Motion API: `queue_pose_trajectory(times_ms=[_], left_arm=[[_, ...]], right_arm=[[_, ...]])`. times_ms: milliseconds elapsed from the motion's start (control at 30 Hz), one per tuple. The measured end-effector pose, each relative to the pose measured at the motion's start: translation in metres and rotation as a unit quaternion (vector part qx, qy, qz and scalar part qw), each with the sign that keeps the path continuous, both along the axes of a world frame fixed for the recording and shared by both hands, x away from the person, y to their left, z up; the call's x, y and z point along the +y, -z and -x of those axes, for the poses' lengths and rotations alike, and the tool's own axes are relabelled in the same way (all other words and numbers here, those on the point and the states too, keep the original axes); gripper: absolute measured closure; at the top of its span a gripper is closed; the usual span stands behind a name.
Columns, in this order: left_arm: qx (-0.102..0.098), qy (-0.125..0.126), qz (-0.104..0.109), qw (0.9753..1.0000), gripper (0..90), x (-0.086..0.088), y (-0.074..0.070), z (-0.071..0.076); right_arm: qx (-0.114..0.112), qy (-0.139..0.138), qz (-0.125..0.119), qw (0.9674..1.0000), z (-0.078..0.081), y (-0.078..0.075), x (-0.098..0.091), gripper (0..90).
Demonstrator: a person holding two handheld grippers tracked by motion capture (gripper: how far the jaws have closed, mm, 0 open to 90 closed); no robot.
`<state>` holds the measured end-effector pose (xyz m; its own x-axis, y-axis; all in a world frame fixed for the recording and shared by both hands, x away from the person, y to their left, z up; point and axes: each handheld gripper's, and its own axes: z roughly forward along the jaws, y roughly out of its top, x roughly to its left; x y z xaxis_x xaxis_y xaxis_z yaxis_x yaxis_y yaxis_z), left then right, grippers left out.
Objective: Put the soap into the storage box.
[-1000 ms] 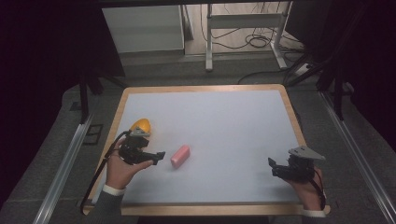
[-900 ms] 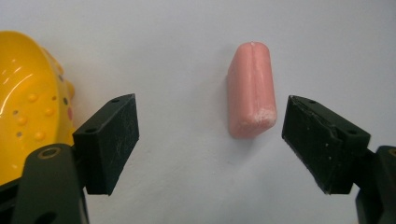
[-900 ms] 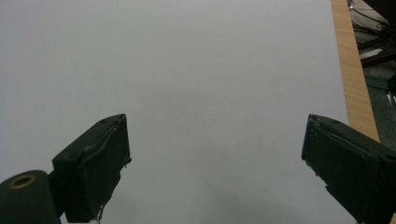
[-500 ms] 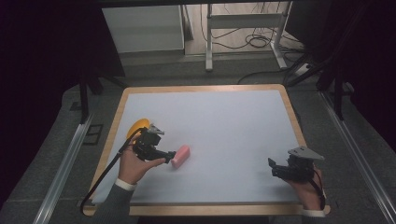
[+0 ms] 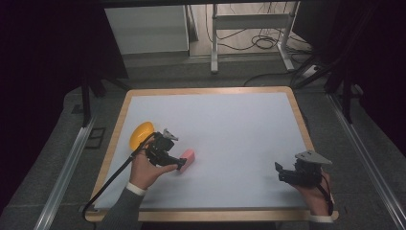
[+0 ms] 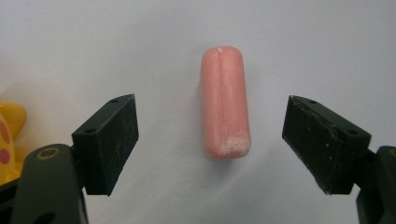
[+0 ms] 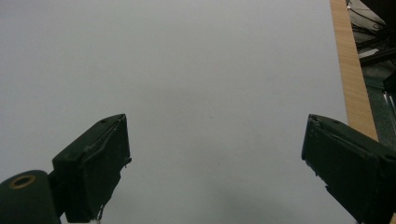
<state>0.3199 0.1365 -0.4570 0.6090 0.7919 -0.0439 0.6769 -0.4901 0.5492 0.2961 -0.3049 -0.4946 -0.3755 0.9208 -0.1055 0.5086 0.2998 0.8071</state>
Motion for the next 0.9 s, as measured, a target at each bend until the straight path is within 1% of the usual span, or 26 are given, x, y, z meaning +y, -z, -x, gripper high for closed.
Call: queue_pose_trajectory(times_ms=[67,200,333,500,600,633,767,833,900], left_arm=[[0.003,0.004,-0.005,1.0,18.9,-0.004,0.002,-0.001],[0.007,0.011,-0.004,0.9999,18.9,-0.013,0.004,-0.003],[0.012,0.014,-0.008,0.9998,19.3,-0.019,0.006,-0.008],[0.021,0.01,-0.013,0.9996,20.5,-0.023,0.011,-0.013],[0.022,0.004,-0.013,0.9997,20.7,-0.024,0.014,-0.015],[0.026,0.004,-0.021,0.9994,21.1,-0.025,0.016,-0.017],[0.036,0.002,-0.026,0.999,22.6,-0.028,0.023,-0.022],[0.039,-0.001,-0.026,0.9989,23.9,-0.029,0.025,-0.023],[0.036,-0.004,-0.022,0.9991,25.7,-0.03,0.027,-0.025]], right_arm=[[0.001,0.0,0.0,1.0,0.0,0.0,0.0,7.5],[0.002,-0.001,0.001,1.0,0.0,0.001,0.001,7.5],[0.002,0.0,0.001,1.0,0.0,0.001,0.0,7.5],[0.003,0.001,0.001,1.0,-0.001,0.002,-0.001,7.5],[0.003,0.001,0.001,1.0,-0.001,0.002,-0.001,7.5],[0.004,0.0,0.002,1.0,-0.001,0.003,-0.001,7.5],[0.005,0.0,0.003,1.0,-0.001,0.004,0.0,7.5],[0.005,0.0,0.004,1.0,-0.001,0.004,0.0,7.5],[0.005,0.001,0.003,1.0,-0.001,0.004,-0.001,7.5]])
